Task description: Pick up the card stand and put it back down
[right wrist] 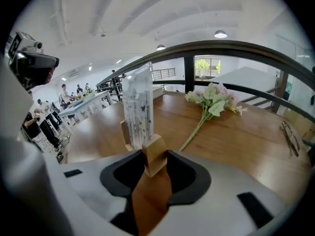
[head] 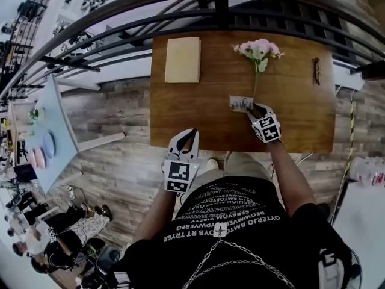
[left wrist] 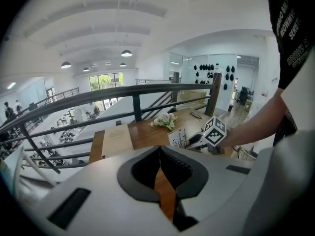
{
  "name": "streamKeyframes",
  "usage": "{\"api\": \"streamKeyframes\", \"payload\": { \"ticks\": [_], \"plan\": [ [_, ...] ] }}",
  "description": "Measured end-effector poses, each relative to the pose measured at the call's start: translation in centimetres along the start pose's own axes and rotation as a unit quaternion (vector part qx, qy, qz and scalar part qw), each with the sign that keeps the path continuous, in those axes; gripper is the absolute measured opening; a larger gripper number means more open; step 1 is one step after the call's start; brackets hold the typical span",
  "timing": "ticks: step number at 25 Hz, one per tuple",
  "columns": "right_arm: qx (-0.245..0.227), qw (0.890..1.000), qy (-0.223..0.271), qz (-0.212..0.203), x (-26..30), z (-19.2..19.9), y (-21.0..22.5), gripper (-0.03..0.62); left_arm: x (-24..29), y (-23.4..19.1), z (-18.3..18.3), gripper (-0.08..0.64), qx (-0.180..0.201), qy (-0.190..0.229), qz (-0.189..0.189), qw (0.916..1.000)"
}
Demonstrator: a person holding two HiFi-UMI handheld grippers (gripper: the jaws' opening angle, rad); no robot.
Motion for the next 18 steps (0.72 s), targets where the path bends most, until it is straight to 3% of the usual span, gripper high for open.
{"api": "streamKeyframes", "payload": {
  "ticks": [8, 11, 15, 18],
  "plan": [
    [-0.022, 1.000, -0.005, 0.005, 0.4, 1.1, 0.5, 0.164, -1.8, 0.5, 0.0, 0.028, 0.009, 0.019, -0.005, 0.9998],
    [-0.017, 0.999, 0.013, 0.024, -1.0, 0.8, 0.4, 0.239, -2.8, 0.7, -0.1, 0.028, 0.008, 0.032, -0.001, 0.9995],
    [-0.001, 0.998, 0.038, 0.044, -4.1, -0.1, -1.0, 0.258, -5.4, -0.2, -0.2, 0.028, -0.028, 0.088, -0.006, 0.9957],
    [-0.014, 0.993, 0.065, 0.093, -7.2, -0.8, -2.4, 0.240, -7.3, -0.6, 0.1, 0.026, -0.037, 0.122, -0.010, 0.9918]
  ]
}}
Point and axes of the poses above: the fingertips, and each gripper's own axes: x forward along the fingers, y to its right, z out of its underside, the point moved 10 cm from there along -x, backward along the fingers, and after that the axes turned 7 degrees about -z, right-handed, at the moved point
